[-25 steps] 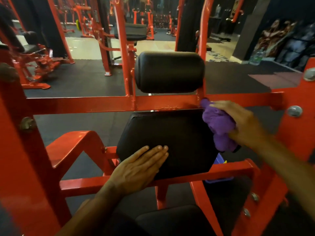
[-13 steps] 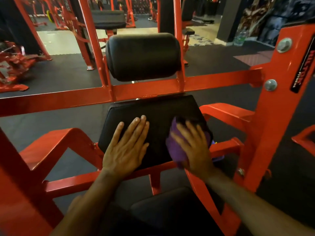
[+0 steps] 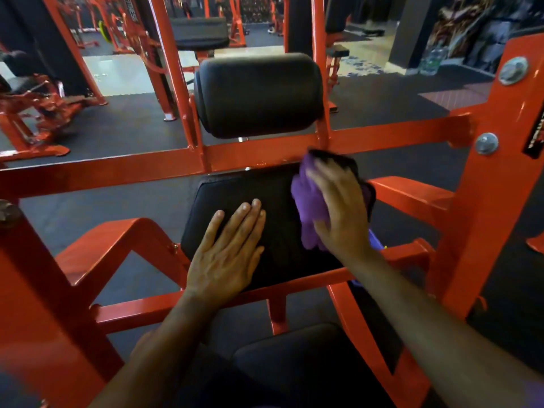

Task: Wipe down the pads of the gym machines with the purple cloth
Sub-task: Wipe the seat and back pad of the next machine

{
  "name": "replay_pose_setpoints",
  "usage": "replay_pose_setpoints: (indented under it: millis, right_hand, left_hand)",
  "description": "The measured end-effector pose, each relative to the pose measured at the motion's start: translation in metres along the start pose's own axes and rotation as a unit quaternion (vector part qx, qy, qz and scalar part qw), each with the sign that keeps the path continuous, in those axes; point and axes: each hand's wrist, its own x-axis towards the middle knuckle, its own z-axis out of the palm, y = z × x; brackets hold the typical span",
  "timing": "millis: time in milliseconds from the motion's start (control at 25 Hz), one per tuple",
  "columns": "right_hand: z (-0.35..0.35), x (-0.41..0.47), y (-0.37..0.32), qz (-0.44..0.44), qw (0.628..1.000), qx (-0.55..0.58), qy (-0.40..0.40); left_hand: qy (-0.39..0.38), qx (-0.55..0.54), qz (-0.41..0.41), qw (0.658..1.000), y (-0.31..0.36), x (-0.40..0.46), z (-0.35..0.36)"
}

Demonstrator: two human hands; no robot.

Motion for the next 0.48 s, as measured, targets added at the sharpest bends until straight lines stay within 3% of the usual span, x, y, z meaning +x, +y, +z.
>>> replay_pose_setpoints:
  millis: [120, 200, 400, 480]
  right_hand:
    - [0.004, -0.104, 0.003, 0.013, 0.997, -0.011, -0.078]
    - [0.003, -0.123, 0.01, 0.007, 0.994, -0.004, -0.11]
    - [-0.005, 0.01, -0.002, 0.036, 0.998, 0.041, -0.008]
    - [-0.002, 0.015, -0.002, 0.063, 0.997, 0.05, 0.018]
  left_hand:
    - [-0.027, 0.006, 0.026, 0.999, -0.009, -0.006, 0.0]
    - [-0.032, 0.009, 0.024, 0.999, -0.01, -0.01, -0.001]
    - [-0.043, -0.004, 0.031, 0.999, -0.013, -0.013, -0.006]
    - [-0.054, 0.0, 0.048, 0.997, -0.015, -0.012, -0.01]
